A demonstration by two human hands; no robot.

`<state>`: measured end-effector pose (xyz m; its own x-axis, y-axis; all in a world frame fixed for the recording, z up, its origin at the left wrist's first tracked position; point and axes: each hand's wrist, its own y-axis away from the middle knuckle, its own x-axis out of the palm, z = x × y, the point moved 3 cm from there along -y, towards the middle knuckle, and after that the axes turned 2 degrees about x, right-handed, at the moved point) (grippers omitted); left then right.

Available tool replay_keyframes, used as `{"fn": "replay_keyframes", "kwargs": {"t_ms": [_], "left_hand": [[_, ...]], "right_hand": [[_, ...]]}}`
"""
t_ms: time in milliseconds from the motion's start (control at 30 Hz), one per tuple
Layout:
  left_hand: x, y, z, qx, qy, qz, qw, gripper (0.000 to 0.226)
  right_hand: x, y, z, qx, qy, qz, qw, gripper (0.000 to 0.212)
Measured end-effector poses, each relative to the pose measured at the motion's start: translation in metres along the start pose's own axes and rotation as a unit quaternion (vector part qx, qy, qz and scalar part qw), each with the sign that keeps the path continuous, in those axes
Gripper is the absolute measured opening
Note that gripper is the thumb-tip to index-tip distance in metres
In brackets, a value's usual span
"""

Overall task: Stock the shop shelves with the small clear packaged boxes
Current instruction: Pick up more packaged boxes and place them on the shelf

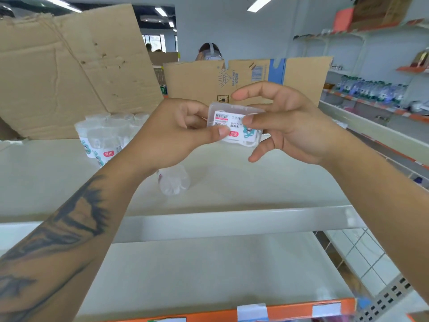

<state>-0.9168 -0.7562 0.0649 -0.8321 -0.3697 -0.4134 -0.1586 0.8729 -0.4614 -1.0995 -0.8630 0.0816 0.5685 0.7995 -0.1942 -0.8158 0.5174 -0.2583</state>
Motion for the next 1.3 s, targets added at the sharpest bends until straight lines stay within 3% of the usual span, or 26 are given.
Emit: {"fn": "replay_keyframes", "kwargs": {"t_ms": [200,367,600,767,900,967,1067,1133,1200,1233,1300], "left_hand": [[0.003,-0.005,-0.007,-0.038,0.066,-0.042,0.996,0.045],[0.007,-0.011,-0.019,-0.082,0.061,0.009,0.995,0.049],[0.005,-0.015,-0.029,-0.029,0.083,0.018,0.996,0.047],[0.012,-0.017,-0.035,0.025,0.064,0.094,0.993,0.072],[0.030,-0.021,-0.029,0.033,0.031,0.072,0.996,0.067],[0.038,-0.022,-0.019,0.020,0.035,0.031,0.999,0.060],[0.052,-0.020,-0.011,-0.003,0.042,-0.009,0.999,0.056],[0.061,-0.018,-0.009,-0.015,0.038,-0.012,0.999,0.055],[0.065,-0.014,-0.010,-0.008,-0.030,-0.003,1.000,0.061],[0.064,-0.011,-0.010,0.002,-0.129,-0.001,0.992,0.070],[0.054,0.000,-0.006,0.035,-0.384,-0.028,0.922,0.085]], "right_hand": [[-0.002,0.001,0.004,-0.019,-0.028,-0.079,0.996,0.041],[-0.011,-0.004,0.014,-0.038,-0.044,-0.144,0.988,0.036],[-0.027,-0.003,0.027,-0.080,0.011,-0.090,0.993,0.021],[-0.033,-0.006,0.034,-0.078,0.040,-0.050,0.995,0.044],[-0.037,-0.002,0.033,-0.112,0.172,-0.058,0.977,0.025],[-0.037,0.009,0.026,-0.088,0.239,-0.036,0.966,0.032],[-0.036,0.022,0.008,-0.075,0.381,-0.033,0.921,0.049],[-0.037,0.024,-0.001,-0.076,0.406,-0.049,0.909,0.052],[-0.044,0.024,-0.009,-0.070,0.407,-0.059,0.909,0.052],[-0.049,0.022,-0.014,-0.065,0.425,-0.060,0.901,0.053],[-0.061,0.018,-0.024,-0.048,0.496,-0.061,0.865,0.056]]}}
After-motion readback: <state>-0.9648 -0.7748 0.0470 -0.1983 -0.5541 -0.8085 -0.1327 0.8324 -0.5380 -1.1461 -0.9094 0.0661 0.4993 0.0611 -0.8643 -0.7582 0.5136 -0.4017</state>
